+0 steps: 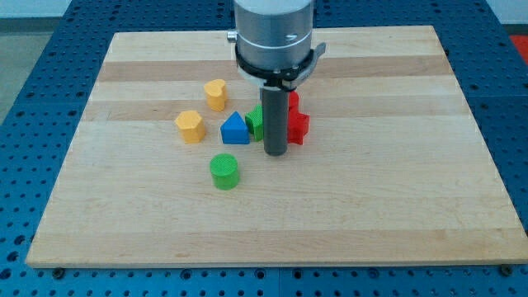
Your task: Push the red star into the green star
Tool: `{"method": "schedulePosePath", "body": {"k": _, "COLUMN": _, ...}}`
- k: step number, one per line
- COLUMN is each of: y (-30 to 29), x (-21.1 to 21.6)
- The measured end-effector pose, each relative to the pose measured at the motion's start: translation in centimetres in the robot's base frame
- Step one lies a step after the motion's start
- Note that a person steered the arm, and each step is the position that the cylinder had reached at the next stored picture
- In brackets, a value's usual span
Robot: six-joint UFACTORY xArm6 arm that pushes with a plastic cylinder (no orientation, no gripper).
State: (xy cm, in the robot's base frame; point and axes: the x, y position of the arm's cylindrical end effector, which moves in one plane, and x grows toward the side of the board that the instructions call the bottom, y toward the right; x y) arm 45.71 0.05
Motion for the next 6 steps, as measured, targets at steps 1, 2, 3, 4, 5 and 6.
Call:
{"method": "schedulePosePath", "body": {"k": 1, "y": 0.0, "x": -4.9}}
{"method": "schedulePosePath", "body": {"k": 2, "y": 0.4, "x": -0.6}}
{"method": "schedulePosePath", "body": {"k": 3, "y": 6.2, "x": 2.2}}
{"method": "schedulePosePath", "body": {"k": 4, "y": 9.1, "x": -0.1}}
{"method": "schedulePosePath", "body": {"k": 5, "y": 5.3, "x": -1.4}}
{"method": "schedulePosePath", "body": {"k": 6, "y": 0.3, "x": -1.8}}
